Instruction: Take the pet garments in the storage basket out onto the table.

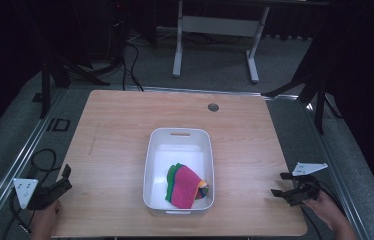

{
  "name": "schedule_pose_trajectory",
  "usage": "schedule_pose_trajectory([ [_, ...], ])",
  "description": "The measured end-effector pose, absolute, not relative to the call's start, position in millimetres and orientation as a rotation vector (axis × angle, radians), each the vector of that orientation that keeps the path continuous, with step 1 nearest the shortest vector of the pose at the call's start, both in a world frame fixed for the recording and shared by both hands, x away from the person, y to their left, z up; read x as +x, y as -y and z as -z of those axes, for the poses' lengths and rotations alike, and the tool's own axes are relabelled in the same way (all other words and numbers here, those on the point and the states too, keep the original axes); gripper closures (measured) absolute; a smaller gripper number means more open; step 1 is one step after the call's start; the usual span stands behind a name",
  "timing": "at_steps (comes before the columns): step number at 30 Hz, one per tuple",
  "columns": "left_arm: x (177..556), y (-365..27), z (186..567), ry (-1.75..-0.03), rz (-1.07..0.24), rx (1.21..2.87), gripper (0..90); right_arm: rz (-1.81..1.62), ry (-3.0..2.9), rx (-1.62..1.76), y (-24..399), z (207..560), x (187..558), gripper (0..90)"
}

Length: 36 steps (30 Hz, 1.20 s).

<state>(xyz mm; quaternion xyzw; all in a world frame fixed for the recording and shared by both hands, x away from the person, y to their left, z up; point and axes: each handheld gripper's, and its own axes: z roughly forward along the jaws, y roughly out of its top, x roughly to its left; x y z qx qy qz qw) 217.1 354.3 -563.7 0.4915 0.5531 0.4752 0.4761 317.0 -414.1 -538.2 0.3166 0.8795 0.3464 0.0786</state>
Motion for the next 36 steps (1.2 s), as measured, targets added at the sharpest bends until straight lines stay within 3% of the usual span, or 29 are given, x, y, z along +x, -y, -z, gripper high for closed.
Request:
schedule_pose_trajectory([
  [22,217,-355,564,-1.357,-1.157,1.197,1.8,-0.834,-2.996,0.637,334,516,317,13.8],
  [36,217,-354,564,-1.353,-1.162,1.203,1.8,-0.822,-3.061,0.465,275,479,317,15.4],
])
